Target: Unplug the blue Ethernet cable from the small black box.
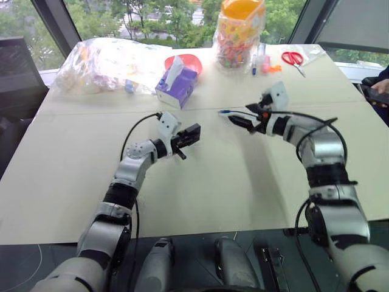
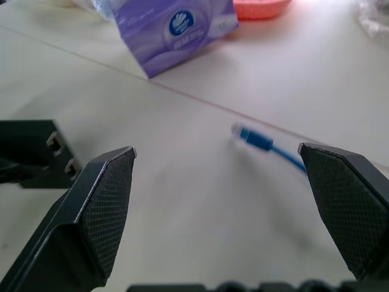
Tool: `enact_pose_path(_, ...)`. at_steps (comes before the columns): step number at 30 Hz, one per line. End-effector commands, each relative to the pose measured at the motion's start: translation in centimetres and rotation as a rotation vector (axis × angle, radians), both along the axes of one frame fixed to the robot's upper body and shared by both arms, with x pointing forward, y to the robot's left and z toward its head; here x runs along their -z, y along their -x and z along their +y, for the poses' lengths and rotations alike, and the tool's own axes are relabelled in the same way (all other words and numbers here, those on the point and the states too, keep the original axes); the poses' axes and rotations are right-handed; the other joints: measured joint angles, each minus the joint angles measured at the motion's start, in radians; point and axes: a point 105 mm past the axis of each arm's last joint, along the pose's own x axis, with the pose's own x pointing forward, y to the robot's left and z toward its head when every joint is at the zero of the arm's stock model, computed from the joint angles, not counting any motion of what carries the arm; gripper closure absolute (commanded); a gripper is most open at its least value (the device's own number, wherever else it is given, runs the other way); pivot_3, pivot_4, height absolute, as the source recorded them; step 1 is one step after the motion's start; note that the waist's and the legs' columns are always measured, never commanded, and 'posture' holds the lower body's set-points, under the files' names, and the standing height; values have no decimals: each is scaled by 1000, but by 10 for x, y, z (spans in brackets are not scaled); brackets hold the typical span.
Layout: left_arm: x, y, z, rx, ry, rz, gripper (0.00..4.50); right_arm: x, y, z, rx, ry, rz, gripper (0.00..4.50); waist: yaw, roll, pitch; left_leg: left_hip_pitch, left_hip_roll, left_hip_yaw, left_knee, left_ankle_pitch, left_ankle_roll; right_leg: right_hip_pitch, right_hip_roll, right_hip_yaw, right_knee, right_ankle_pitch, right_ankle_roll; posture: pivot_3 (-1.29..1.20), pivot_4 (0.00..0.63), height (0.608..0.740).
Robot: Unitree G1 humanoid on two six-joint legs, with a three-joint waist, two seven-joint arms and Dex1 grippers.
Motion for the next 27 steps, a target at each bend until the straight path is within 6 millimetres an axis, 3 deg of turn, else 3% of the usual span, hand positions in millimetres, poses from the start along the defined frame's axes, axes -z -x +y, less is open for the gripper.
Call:
enact_pose_path(1, -2, -4, 0, -2, 21, -18, 3491, -21, 11, 2, 9, -32, -60, 13, 1, 0, 0, 0, 0, 0, 1, 0, 0, 0, 0, 0, 0, 0, 0, 0, 150, 726)
enact_pose_path(2, 1, -4, 2, -8, 22, -10, 2925, -18, 15, 3, 11, -31, -53, 0, 1, 0, 0, 0, 0, 0, 1, 0, 0, 0, 0, 0, 0, 0, 0, 0, 150, 726)
enact_pose_path(7, 10, -2, 14, -22, 25, 18, 1001, -1, 32, 4, -3, -14, 1, 0, 3, 0, 0, 1, 0, 0, 3, 0, 0, 2, 0, 0, 0, 0, 0, 0, 150, 726)
enact_pose_path(10, 11, 7, 27, -9, 22, 26, 34, 9, 43, 7, -34, 2, 36, 0, 0, 0, 0, 1, 0, 0, 2, 0, 0, 2, 0, 0, -1, 0, 0, 0, 150, 726)
enact_pose_path(13, 6, 17, 44, -33, 24, 21, 34, 17, 49, 8, -35, 7, 56, 0, -3, 0, 0, 1, 0, 0, 1, 0, 0, 2, 0, 0, 0, 0, 0, 0, 150, 726)
enact_pose_path(17, -4, 34, 84, -146, 32, 8, 34, 38, 54, 3, 27, 27, 68, 0, 1, 0, 0, 3, 1, 0, 1, 0, 0, 3, 0, 0, 0, 0, 0, 0, 150, 726)
enact_pose_path(23, -10, 63, 106, -246, 45, 11, 34, 55, 60, 3, 134, -16, 24, 0, 13, 0, 0, 2, 0, 0, 3, 0, 0, 4, -1, 0, -2, -2, -4, 0, 150, 726)
enact_pose_path(27, -11, 78, 108, -309, 68, 14, 34, 60, 63, -2, 187, -28, -9, 0, 16, 0, 0, 2, 0, 0, 2, 0, 0, 4, -1, 0, -3, -2, -4, 0, 150, 726)
